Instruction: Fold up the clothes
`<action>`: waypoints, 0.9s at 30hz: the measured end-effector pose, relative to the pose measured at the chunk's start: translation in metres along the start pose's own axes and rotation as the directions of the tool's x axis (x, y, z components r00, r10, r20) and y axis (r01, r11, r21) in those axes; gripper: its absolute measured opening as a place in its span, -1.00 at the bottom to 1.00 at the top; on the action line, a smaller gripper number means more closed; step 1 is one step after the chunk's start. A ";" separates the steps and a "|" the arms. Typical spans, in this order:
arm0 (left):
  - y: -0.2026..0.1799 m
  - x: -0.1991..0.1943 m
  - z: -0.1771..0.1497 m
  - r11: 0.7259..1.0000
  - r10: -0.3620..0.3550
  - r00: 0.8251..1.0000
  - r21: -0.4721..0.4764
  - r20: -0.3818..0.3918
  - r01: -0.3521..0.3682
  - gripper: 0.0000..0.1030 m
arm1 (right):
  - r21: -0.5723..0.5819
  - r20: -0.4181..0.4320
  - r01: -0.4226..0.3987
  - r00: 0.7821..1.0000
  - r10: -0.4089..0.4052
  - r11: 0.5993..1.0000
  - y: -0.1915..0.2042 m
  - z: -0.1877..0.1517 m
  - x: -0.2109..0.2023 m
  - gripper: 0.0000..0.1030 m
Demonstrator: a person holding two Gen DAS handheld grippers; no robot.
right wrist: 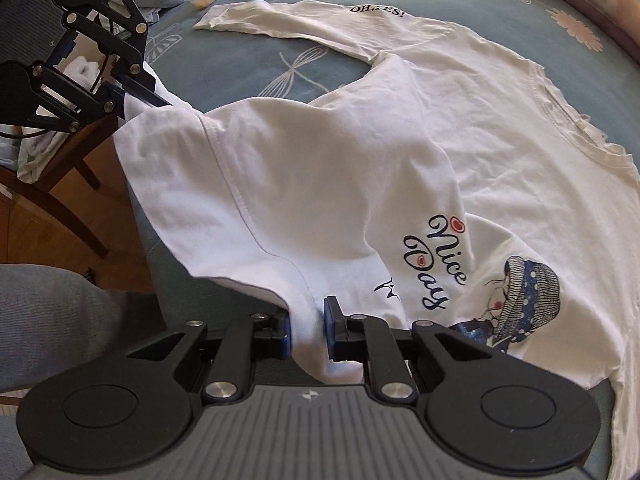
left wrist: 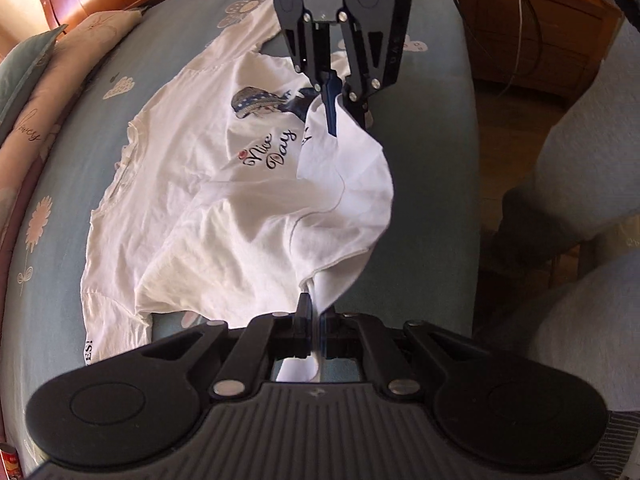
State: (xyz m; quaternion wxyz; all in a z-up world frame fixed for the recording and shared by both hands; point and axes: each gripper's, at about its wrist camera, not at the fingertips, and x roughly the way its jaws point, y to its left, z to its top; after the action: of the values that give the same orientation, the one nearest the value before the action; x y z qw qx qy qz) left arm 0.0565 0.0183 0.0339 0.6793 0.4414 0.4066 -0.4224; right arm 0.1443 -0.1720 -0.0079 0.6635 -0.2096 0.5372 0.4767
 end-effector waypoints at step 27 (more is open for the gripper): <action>-0.028 0.076 -0.035 0.981 -0.149 0.973 0.100 -0.176 0.168 -0.92 | 0.549 -0.011 0.219 0.967 -0.255 0.807 -0.060 -0.106 -0.064 -0.13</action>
State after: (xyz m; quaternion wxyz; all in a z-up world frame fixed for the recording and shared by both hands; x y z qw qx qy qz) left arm 0.0479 0.0278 -0.0538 0.5804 0.4794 0.4714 -0.4595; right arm 0.1430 -0.3094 0.0004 0.7663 -0.0622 0.5989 0.2240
